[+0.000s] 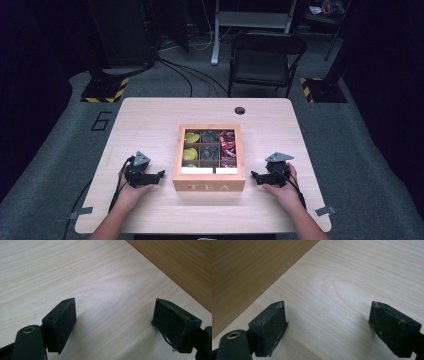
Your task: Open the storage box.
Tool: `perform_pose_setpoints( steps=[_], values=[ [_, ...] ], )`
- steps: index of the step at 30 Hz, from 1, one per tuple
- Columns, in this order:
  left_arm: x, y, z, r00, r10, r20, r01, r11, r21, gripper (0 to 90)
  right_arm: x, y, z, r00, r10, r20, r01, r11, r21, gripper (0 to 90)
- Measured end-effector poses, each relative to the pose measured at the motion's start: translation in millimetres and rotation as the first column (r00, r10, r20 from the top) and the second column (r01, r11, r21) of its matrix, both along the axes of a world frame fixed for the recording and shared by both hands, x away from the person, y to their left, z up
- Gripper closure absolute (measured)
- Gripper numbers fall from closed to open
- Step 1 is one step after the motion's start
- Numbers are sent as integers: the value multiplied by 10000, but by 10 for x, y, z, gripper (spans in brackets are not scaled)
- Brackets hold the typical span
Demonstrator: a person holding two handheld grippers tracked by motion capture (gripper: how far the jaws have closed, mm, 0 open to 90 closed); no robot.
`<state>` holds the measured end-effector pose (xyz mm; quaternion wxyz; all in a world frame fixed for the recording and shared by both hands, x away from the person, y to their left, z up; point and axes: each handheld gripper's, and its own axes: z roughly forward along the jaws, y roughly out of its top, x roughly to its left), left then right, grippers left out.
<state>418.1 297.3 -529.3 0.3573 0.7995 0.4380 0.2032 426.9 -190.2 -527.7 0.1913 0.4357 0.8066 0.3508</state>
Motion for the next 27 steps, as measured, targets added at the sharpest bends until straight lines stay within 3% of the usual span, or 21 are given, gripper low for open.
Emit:
perform_pose_setpoints(
  steps=[9, 14, 18, 23, 27],
  values=[
    [-6, -7, 0, 9998, 208, 47, -207, 9998, -25, 208, -3, 1, -1, 10000, 2, 29, -2, 10000, 68, 144],
    [-11, 4, 8, 9993, 375, 91, -374, 9992, -139, 276, -11, 6, 1, 10000, -78, 43, 77, 9998, 195, 182],
    [-23, 21, 33, 9988, 475, -105, -476, 9988, -117, 324, -32, -10, 13, 9998, -29, 181, 24, 9996, 268, 317],
    [-72, 63, 112, 9968, 497, -629, -540, 9962, -684, 375, -66, -10, 54, 10000, -26, -18, 26, 9999, 167, 343],
    [-145, 66, 188, 9968, 533, -602, -598, 9919, -1117, 378, -115, 17, 133, 9995, 195, 229, -196, 9998, 22, 348]
  ],
)
